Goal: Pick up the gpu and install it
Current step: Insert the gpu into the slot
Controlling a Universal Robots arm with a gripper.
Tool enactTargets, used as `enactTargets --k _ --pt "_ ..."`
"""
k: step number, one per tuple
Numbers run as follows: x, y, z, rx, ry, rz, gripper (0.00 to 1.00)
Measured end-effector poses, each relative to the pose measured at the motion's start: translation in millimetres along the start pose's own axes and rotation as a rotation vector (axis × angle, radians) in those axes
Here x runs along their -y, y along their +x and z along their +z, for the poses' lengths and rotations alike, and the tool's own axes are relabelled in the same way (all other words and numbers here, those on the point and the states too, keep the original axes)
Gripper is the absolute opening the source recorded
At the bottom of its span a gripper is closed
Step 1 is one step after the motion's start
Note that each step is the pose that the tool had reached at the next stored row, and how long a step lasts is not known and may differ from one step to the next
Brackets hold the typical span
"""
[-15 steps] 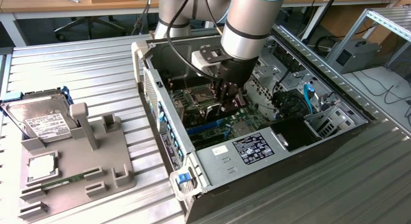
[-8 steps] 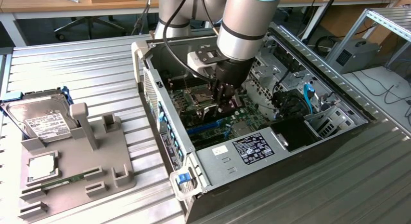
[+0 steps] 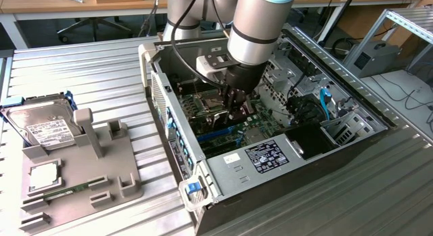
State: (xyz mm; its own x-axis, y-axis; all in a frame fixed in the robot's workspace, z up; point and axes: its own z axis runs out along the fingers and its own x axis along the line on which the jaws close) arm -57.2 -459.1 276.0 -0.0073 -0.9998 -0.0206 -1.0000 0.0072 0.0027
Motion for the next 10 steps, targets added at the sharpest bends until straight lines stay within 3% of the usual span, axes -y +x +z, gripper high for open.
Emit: enactTargets --k 10 --pt "-1.5 0.1 2.9 -0.0002 -0.0001 0.0 0.27"
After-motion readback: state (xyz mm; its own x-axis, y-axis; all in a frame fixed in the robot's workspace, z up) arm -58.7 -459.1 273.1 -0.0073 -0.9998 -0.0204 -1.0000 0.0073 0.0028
